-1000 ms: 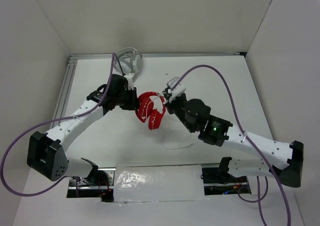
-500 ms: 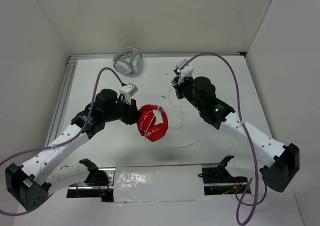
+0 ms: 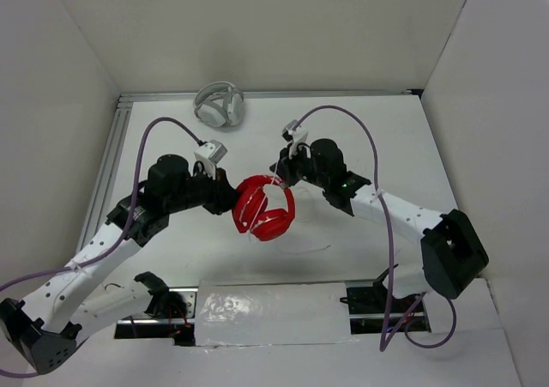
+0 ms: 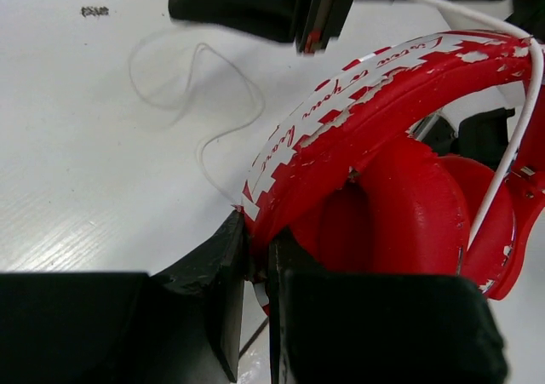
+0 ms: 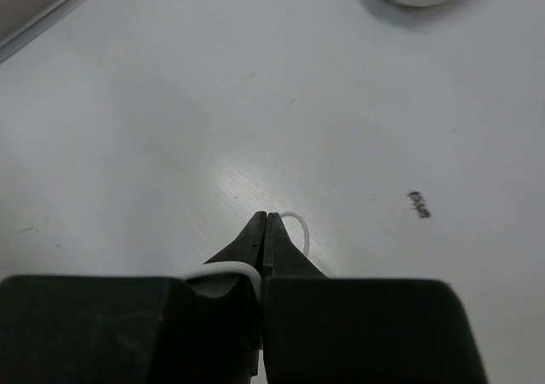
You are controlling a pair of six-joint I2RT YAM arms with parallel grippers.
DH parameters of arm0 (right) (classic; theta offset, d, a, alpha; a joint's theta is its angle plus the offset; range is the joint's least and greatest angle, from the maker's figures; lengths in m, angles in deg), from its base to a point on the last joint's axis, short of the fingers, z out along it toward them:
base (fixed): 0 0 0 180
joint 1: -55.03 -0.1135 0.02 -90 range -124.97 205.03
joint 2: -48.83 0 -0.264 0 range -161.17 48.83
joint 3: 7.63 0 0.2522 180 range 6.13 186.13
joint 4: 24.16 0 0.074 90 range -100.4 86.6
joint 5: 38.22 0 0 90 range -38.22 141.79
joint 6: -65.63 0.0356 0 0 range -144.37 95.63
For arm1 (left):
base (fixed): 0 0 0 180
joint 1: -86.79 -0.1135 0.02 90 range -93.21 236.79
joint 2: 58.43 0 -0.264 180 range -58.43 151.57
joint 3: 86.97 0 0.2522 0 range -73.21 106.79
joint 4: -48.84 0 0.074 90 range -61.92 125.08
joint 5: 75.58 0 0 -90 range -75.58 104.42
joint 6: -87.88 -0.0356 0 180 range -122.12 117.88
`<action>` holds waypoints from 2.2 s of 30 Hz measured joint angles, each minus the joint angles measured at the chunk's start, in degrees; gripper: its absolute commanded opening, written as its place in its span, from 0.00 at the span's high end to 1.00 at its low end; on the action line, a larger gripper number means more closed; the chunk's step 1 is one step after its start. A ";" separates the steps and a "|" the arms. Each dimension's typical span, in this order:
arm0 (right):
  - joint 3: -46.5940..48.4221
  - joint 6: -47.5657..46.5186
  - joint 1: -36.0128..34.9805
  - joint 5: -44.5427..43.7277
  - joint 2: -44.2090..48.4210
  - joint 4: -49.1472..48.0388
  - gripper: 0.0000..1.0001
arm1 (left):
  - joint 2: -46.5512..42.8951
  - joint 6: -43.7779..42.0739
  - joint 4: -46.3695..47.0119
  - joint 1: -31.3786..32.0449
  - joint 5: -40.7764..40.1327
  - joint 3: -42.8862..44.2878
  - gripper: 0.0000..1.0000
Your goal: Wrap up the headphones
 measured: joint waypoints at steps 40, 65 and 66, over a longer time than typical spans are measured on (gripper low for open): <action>-17.81 16.76 -17.16 10.69 -15.39 -33.51 1.00 | 10.21 14.82 -6.16 0.63 -28.09 40.15 1.00; -9.79 19.15 -42.12 -43.10 22.58 13.49 1.00 | 25.81 24.87 -13.07 -19.12 -42.47 23.61 1.00; -8.48 18.23 -42.53 -43.69 23.65 14.67 1.00 | 26.62 25.55 -14.03 -19.50 -42.56 23.15 1.00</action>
